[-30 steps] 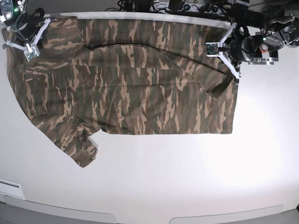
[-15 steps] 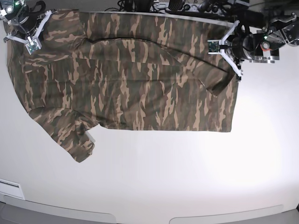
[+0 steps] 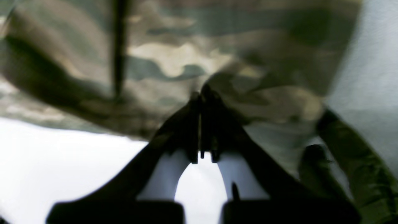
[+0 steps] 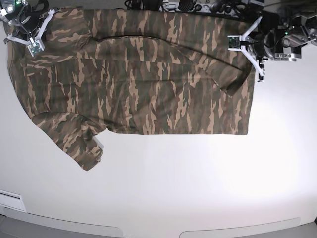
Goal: Fold the T-shirt properly
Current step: 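Lay the folded edge down and release it from both grippers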
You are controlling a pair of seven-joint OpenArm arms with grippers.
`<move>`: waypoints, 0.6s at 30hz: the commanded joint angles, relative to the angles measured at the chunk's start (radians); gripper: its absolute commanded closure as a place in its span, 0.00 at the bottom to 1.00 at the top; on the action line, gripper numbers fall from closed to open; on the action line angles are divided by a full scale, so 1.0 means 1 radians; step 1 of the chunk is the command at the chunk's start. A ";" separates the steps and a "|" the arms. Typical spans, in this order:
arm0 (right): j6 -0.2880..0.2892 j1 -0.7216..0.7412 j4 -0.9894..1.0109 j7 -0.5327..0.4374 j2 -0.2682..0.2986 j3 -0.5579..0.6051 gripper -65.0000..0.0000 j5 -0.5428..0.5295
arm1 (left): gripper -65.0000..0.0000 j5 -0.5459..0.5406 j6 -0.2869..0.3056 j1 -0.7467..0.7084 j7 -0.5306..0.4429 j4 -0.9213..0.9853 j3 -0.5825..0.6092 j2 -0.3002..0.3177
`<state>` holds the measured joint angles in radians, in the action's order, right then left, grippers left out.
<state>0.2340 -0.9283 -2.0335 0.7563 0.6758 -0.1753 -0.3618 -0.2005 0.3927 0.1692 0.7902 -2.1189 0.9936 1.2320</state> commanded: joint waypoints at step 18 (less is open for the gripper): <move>-0.126 -0.024 -0.196 0.043 0.001 0.010 1.00 0.271 | 1.00 0.156 -0.182 0.006 0.000 -0.112 -0.006 0.051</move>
<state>0.1127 -0.9470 -2.2135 0.8124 0.6647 -0.1589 -0.0971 -0.0509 0.2157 0.1688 0.7933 -2.2177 0.9939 1.2633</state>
